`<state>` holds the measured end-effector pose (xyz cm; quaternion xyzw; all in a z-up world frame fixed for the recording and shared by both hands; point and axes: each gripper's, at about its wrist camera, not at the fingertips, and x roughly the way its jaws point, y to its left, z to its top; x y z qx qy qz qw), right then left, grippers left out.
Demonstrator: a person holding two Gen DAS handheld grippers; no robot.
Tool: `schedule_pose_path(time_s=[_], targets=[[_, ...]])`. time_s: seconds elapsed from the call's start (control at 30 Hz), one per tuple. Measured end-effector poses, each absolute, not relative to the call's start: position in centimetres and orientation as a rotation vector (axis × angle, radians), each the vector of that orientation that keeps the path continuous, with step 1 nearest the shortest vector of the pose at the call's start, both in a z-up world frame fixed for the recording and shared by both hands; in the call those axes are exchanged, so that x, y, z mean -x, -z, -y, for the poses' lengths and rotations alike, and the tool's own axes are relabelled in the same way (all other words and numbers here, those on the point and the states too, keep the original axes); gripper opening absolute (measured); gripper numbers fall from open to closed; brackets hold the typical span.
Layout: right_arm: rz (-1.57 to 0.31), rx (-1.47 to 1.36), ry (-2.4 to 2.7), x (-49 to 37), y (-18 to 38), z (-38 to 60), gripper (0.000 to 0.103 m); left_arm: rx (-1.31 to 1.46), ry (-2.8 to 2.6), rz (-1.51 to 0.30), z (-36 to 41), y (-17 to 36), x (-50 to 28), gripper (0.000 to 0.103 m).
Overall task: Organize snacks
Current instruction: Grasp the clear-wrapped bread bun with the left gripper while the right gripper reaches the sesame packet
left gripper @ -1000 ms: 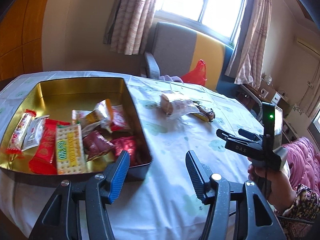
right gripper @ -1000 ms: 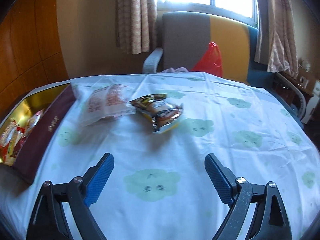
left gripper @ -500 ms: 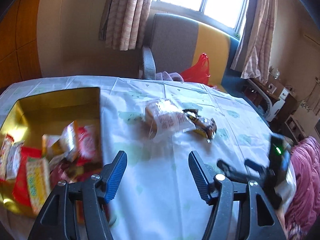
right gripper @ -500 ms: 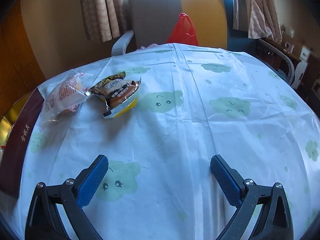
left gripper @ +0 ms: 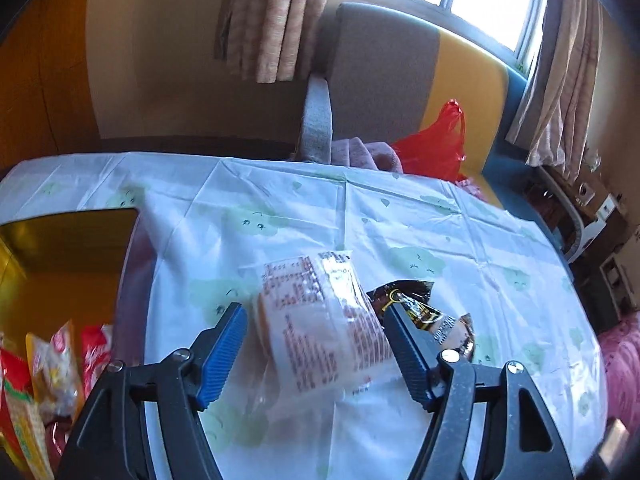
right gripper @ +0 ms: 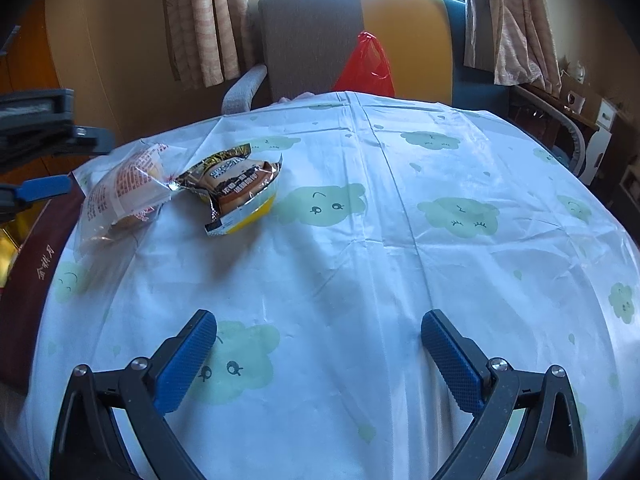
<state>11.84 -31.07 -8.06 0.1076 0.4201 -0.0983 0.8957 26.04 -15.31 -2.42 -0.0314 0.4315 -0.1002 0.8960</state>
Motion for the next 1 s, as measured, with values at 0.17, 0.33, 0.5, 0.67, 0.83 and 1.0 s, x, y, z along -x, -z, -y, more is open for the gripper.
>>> schedule_pose_path(time_s=[0.17, 0.33, 0.5, 0.67, 0.83, 1.0], targets=[[-0.859, -0.232, 0.2, -11.7, 8.0, 31.1, 0.103, 0.028, 0.221, -0.915, 16.1, 5.0, -27.1, 0.079], [-0.85, -0.241, 0.196, -11.6, 8.0, 31.3, 0.103, 0.045, 0.283, -0.858, 15.2, 6.0, -25.4, 0.073], [-0.848, -0.239, 0.198, -11.5, 8.0, 31.3, 0.103, 0.007, 0.325, -0.799, 14.7, 6.0, -22.7, 0.071], [-0.849, -0.241, 0.197, -11.6, 8.0, 31.3, 0.103, 0.049, 0.33, -0.787, 13.7, 5.8, -20.3, 0.071], [-0.854, -0.239, 0.198, -11.7, 7.9, 31.3, 0.103, 0.036, 0.34, -0.768, 13.4, 5.8, -19.1, 0.071], [-0.844, -0.268, 0.182, -11.4, 7.7, 31.7, 0.103, 0.067, 0.346, -0.754, 12.7, 6.1, -18.7, 0.071]])
